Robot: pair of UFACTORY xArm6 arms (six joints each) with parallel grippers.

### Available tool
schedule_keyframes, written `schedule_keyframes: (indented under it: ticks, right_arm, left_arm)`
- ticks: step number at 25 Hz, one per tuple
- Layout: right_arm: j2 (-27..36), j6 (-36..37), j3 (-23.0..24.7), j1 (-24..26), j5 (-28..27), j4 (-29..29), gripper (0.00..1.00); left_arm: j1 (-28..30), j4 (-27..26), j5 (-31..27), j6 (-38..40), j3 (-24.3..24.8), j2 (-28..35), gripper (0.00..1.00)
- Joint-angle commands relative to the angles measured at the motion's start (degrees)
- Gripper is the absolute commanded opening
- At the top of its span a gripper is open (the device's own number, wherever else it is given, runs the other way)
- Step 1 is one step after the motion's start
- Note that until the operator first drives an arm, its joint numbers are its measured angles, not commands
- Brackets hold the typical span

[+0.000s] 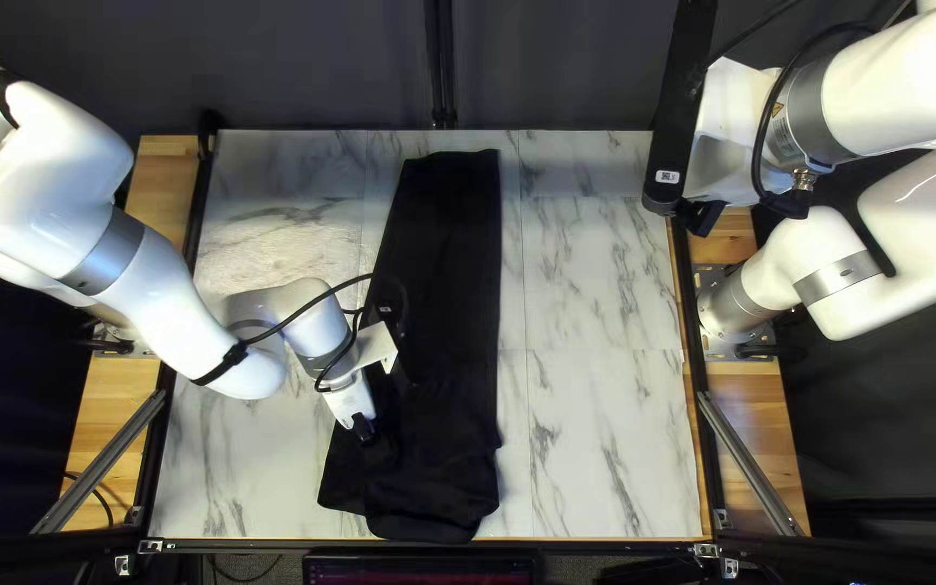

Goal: Fold t-shirt

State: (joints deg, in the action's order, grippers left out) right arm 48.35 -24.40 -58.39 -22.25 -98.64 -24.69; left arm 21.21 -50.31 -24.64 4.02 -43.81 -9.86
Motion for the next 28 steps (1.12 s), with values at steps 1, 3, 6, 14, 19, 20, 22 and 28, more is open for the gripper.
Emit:
schedule_keyframes:
  ticks: [1, 3, 6, 14, 19, 20, 22, 28]
  right_arm:
    - [0.0, 0.0, 0.0, 0.0, 0.0, 0.0, 1.0]
    - [0.0, 0.0, 0.0, 0.0, 0.0, 0.0, 1.0]
    - [0.0, 0.0, 0.0, 0.0, 0.0, 0.0, 1.0]
    - [0.0, 0.0, 0.0, 0.0, 0.0, 0.0, 1.0]
    - [0.0, 0.0, 0.0, 0.0, 0.0, 0.0, 1.0]
    - [0.0, 0.0, 0.0, 0.0, 0.0, 0.0, 1.0]
    - [0.0, 0.0, 0.0, 0.0, 0.0, 0.0, 1.0]
    - [0.0, 0.0, 0.0, 0.0, 0.0, 0.0, 1.0]
  left_arm:
    - [-0.93, -1.01, -0.71, -2.09, -1.66, -1.32, 0.06]
    - [-1.46, -1.26, -1.14, -3.03, -2.43, -1.89, 0.0]
    - [-2.5, -1.13, -1.95, -4.1, -3.22, -2.37, 0.0]
    - [-8.11, 6.4, -9.98, -3.35, -6.36, -0.8, 0.06]
    - [-10.41, 8.37, -15.17, -5.75, -10.1, -2.38, 0.38]
    - [-10.81, 8.19, -15.96, -6.9, -10.69, -2.93, 0.52]
    - [-11.74, 7.51, -17.76, -10.11, -11.84, -4.3, 0.83]
    - [-13.02, 9.88, -20.84, -11.93, -11.95, -3.4, 1.0]
